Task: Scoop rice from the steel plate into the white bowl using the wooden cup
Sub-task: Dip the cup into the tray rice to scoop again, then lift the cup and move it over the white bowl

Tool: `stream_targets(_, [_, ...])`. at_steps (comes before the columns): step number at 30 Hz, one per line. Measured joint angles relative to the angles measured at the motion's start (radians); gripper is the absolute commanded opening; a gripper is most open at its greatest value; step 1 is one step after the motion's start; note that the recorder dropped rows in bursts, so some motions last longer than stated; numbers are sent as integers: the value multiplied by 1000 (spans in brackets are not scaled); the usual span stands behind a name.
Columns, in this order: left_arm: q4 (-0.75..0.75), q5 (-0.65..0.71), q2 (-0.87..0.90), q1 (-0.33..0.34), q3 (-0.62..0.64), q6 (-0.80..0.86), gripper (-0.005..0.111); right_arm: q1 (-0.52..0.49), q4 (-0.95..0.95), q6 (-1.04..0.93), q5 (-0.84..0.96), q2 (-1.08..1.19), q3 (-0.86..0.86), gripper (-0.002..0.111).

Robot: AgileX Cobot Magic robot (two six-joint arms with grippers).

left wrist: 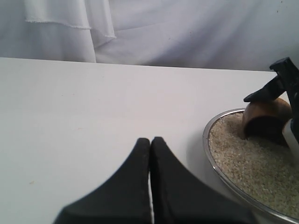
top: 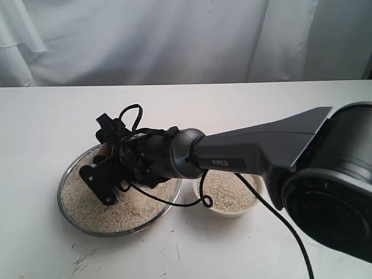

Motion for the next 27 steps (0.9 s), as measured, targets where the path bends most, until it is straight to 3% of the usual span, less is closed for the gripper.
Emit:
stream_targets(11, [0, 0, 0, 0, 0, 0, 0, -6, 342, -167, -16, -13, 2, 0])
stream_targets(27, [0, 0, 0, 0, 0, 0, 0, -21, 431, -185, 18, -99, 12, 0])
